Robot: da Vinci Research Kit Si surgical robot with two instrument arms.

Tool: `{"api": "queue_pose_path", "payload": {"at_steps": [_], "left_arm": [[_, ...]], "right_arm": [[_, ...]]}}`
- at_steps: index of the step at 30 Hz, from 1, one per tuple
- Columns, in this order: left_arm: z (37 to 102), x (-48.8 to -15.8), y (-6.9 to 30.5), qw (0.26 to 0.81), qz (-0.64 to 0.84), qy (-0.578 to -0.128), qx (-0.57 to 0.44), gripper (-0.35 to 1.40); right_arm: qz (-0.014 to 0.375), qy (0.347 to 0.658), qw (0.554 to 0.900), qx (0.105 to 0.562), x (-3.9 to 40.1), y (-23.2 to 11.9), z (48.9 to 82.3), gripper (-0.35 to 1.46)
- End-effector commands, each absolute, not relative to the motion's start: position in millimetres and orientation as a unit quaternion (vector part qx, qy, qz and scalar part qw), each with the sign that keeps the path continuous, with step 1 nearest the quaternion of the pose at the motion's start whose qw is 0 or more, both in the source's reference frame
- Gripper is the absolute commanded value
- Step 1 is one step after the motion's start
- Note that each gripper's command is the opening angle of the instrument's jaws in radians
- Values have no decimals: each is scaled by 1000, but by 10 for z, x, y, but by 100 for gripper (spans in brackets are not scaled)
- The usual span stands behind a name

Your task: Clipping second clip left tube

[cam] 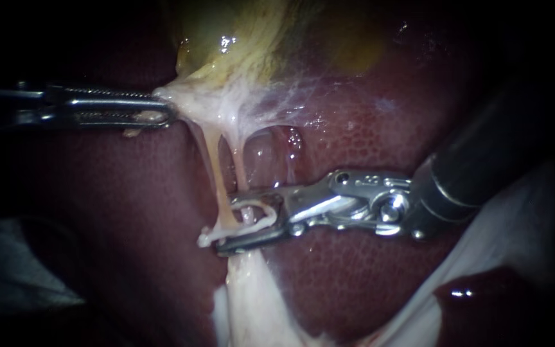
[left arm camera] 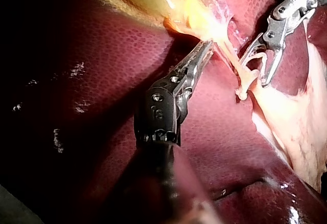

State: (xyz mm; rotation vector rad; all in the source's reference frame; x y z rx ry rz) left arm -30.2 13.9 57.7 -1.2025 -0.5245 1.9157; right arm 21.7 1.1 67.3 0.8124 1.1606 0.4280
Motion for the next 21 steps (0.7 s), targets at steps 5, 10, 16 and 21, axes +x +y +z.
{"api": "queue_pose_path", "payload": {"at_steps": [5,10,16,21], "left_arm": [[577,-303,139,397,758,-206,-475,-35],[577,-304,139,397,758,-206,-475,-35],[577,-304,139,397,758,-206,-475,-35],[577,-304,139,397,758,-206,-475,-35]], "right_arm": [[193,542,719,390,232,9,669,47],[192,558,698,404,243,8,666,48],[182,571,681,420,244,6,655,47],[182,572,677,426,247,2,641,45]]}}
